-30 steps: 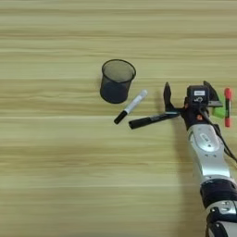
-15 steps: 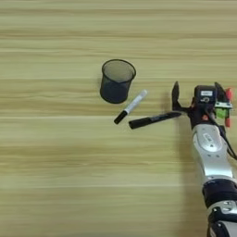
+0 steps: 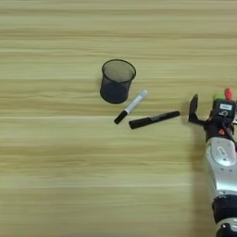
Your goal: Move the objects on the table
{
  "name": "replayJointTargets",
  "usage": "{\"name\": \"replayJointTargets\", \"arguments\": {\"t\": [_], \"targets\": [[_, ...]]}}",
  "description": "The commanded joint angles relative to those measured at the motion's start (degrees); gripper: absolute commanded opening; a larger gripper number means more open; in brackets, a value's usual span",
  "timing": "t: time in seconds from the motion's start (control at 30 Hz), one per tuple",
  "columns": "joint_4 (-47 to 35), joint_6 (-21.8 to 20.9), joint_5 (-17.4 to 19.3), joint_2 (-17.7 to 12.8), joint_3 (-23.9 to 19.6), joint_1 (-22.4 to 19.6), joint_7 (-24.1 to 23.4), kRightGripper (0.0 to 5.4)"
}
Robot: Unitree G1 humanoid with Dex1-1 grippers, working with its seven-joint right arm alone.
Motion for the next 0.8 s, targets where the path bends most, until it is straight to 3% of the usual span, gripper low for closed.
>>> {"name": "replayJointTargets", "arguments": {"t": [0.03, 0.47, 0.8], "targets": [[-0.6, 0.4, 1.0, -2.4, -1.7, -2.7, -0.6, 5.38], [6.5, 1.2, 7.8, -1.9, -5.0, -6.1, 3.3, 5.38], [9.2, 2.1, 9.9, -2.8, -5.2, -7.8, 6.4, 5.38]]}}
